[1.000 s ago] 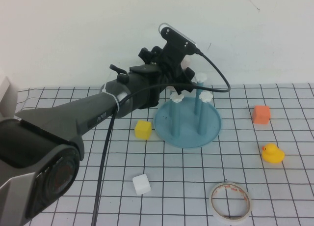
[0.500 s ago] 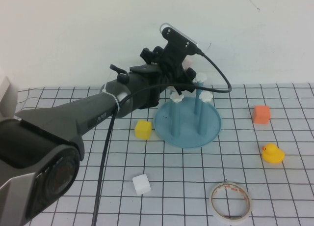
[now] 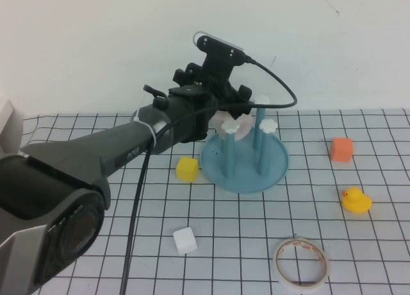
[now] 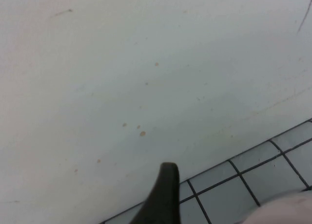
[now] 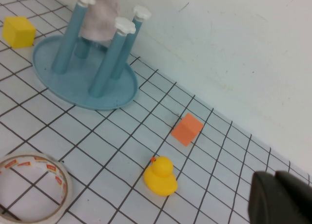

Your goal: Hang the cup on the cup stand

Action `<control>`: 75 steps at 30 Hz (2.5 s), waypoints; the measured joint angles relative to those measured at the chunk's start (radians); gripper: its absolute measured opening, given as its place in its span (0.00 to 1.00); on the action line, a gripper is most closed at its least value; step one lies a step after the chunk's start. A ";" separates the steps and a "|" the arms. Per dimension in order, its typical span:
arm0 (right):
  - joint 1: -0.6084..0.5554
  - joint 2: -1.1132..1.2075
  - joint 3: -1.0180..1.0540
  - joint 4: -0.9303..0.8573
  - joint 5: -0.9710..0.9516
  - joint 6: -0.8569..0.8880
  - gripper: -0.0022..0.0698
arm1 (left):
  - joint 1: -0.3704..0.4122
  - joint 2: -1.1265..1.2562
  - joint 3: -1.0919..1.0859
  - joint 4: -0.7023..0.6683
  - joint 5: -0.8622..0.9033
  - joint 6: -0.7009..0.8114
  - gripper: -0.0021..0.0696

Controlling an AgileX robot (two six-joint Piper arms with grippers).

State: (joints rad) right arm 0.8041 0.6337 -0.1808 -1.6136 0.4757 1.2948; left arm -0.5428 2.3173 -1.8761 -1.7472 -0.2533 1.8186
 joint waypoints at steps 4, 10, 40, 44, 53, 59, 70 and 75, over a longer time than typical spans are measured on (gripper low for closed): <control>0.000 0.000 0.000 0.000 0.000 0.000 0.03 | -0.002 0.000 0.000 0.000 -0.017 -0.001 0.99; 0.000 0.000 0.000 0.000 0.000 0.000 0.03 | -0.020 -0.051 0.000 -0.011 -0.139 0.071 0.91; 0.000 0.000 -0.044 -0.080 -0.129 0.159 0.03 | -0.081 -1.149 0.096 -0.038 -0.785 0.704 0.03; 0.000 0.000 -0.119 -0.080 -0.137 0.100 0.03 | -0.081 -1.337 0.277 -0.037 -0.696 0.707 0.03; 0.000 0.039 -0.394 -0.021 -0.170 -0.373 0.03 | -0.081 -1.621 0.713 -0.037 -0.421 0.707 0.03; 0.000 0.138 -0.539 0.401 0.154 -1.030 0.03 | -0.081 -1.764 1.005 -0.032 -0.176 0.657 0.03; 0.000 0.035 -0.560 0.949 0.447 -1.231 0.03 | -0.081 -1.829 1.392 -0.018 -0.046 0.197 0.03; 0.000 -0.109 -0.504 1.270 0.314 -1.356 0.03 | -0.081 -1.829 1.499 -0.011 0.029 0.157 0.03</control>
State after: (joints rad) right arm 0.8041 0.5243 -0.6853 -0.3435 0.7898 -0.0614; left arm -0.6236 0.4880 -0.3773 -1.7581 -0.2245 1.9753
